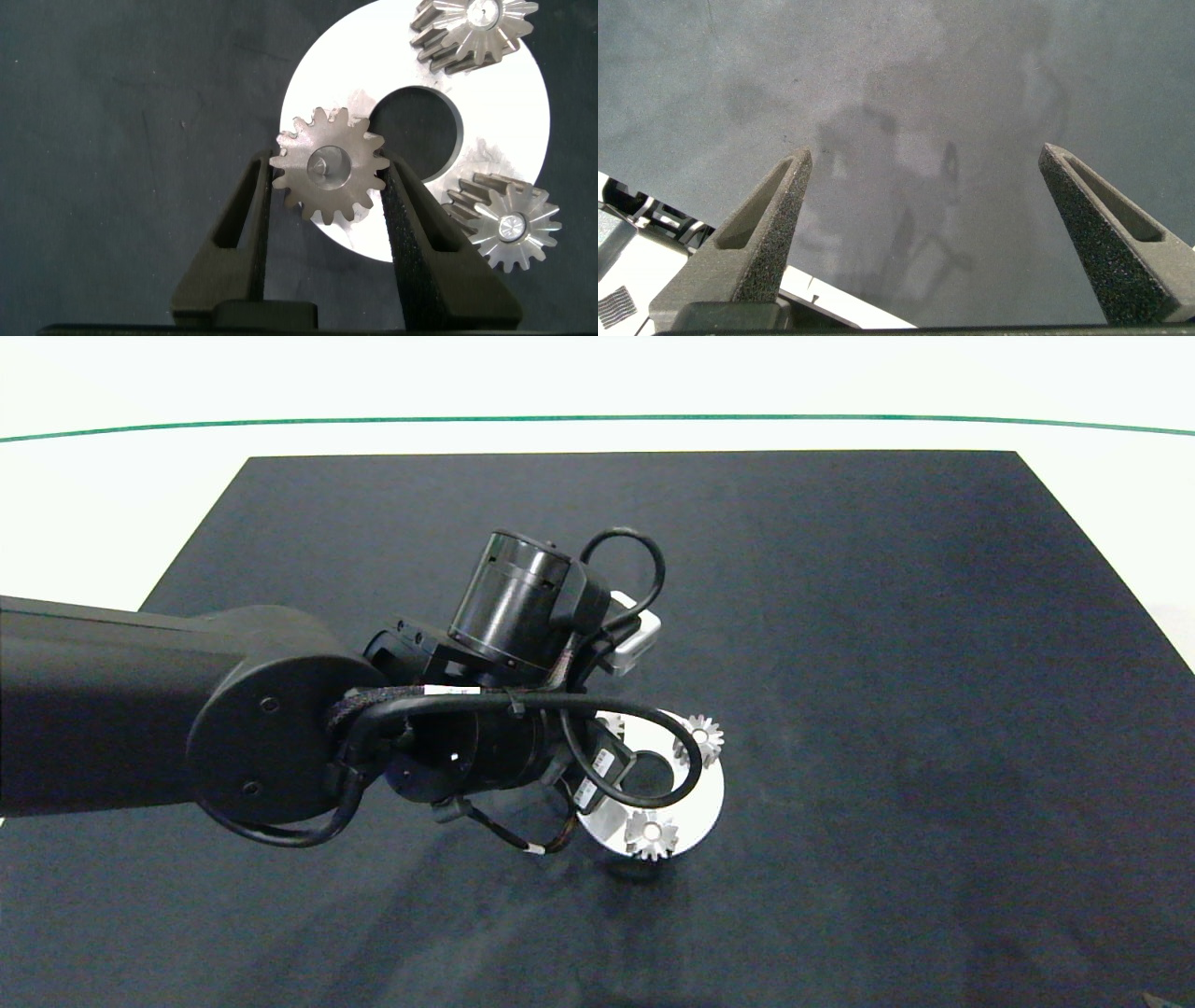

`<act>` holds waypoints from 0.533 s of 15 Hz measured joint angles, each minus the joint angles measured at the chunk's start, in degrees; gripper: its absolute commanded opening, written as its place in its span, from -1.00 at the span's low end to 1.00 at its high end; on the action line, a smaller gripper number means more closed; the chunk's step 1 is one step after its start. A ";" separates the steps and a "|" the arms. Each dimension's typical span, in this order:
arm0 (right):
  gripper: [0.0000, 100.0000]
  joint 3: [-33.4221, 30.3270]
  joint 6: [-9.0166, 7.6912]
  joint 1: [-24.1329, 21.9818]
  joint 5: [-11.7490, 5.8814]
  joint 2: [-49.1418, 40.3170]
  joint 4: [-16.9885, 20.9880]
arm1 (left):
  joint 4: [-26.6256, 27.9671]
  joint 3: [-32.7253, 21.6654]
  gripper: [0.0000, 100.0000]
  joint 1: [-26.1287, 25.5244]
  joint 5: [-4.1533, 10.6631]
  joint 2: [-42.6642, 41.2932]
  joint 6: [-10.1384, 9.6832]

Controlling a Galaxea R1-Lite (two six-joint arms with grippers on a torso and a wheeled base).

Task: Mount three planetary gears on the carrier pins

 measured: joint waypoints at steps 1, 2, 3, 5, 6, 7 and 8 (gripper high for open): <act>1.00 0.00 0.00 0.00 0.02 0.00 -0.02 | 0.00 0.11 -1.00 0.02 0.00 -0.09 0.01; 1.00 0.00 0.00 0.00 0.00 -0.02 -0.02 | -0.02 0.20 -1.00 0.09 0.00 -0.13 0.00; 1.00 0.00 0.00 0.00 0.00 -0.10 0.00 | -0.02 0.28 -1.00 0.28 0.00 -0.17 0.01; 1.00 0.00 -0.07 0.00 0.02 -0.27 0.06 | 0.09 0.39 -1.00 0.50 0.05 -0.34 0.01; 1.00 0.00 -0.09 0.00 0.02 -0.29 0.06 | 0.05 0.41 -1.00 0.68 0.02 -0.44 0.06; 1.00 0.05 -0.13 0.00 0.02 -0.29 0.09 | 0.05 0.45 -1.00 0.94 0.02 -0.52 0.15; 1.00 0.07 -0.11 0.00 0.00 -0.32 0.09 | 0.00 0.50 -1.00 1.16 0.02 -0.59 0.30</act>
